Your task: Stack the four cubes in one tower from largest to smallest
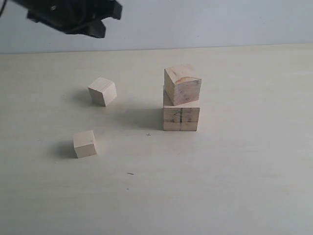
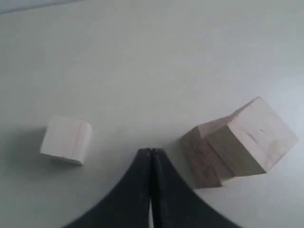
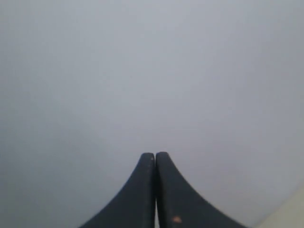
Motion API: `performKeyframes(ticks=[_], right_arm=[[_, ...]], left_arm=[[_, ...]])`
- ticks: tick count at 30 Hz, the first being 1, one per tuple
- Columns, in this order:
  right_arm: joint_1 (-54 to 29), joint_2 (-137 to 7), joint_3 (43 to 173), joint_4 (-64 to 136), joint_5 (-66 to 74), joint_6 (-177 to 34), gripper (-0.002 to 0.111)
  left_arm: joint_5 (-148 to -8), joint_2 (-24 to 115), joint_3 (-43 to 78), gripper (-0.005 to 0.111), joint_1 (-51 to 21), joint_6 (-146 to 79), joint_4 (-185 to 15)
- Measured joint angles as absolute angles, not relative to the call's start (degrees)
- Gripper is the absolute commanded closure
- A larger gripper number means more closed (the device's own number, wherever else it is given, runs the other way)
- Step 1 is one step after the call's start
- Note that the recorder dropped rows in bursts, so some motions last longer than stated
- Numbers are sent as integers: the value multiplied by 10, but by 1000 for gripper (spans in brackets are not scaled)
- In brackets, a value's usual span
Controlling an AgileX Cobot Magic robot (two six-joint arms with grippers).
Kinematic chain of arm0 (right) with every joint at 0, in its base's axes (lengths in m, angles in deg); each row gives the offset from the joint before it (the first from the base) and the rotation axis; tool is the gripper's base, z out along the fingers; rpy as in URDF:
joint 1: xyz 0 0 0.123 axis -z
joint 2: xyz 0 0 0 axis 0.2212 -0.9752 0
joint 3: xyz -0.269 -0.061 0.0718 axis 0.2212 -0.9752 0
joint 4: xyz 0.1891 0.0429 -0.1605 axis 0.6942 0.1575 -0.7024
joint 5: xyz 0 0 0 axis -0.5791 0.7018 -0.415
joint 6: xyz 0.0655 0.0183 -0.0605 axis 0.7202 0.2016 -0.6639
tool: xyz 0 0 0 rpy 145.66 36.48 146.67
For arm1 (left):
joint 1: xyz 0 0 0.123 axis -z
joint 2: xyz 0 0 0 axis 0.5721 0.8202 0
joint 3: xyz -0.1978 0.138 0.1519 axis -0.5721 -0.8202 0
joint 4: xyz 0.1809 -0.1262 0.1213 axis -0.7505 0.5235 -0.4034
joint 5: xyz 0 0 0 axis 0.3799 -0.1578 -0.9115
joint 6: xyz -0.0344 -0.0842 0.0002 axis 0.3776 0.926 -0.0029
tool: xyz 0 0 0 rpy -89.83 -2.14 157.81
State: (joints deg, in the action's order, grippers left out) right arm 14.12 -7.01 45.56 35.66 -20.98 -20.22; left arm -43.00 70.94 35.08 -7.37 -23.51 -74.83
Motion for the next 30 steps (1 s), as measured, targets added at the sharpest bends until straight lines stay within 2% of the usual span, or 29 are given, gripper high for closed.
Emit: performKeyframes(ticks=[1,5,6,8,14,18,20,26,30], right_arm=[[141,-104,499,378,-228,-232,108],[141,-246,632,330,-225,-330,108],[142,-326,696,234,-177,-349,108],[142,-421,757,119,-93,-357,108],[143,-688,853,7,225,-372,108],[146,-799,903,103,394,-440,108],[147,-826,923,199,445,-550,108],[147,-838,961,515,483,-875,108],[147,-843,996,604,472,-928,108]], left_arm=[[-513,643,254,107,-78,-217,-770],[-672,486,61,107,-111,-206,-783],[-725,420,-16,107,-138,-205,-785],[-768,354,-86,107,-171,-205,-780],[-819,146,-191,107,-282,-235,-774],[-811,56,-238,107,-334,-331,-774],[-788,31,-258,107,-352,-364,-774],[-783,16,-336,107,-375,-350,-770],[-783,16,-346,107,-376,-344,-770]])
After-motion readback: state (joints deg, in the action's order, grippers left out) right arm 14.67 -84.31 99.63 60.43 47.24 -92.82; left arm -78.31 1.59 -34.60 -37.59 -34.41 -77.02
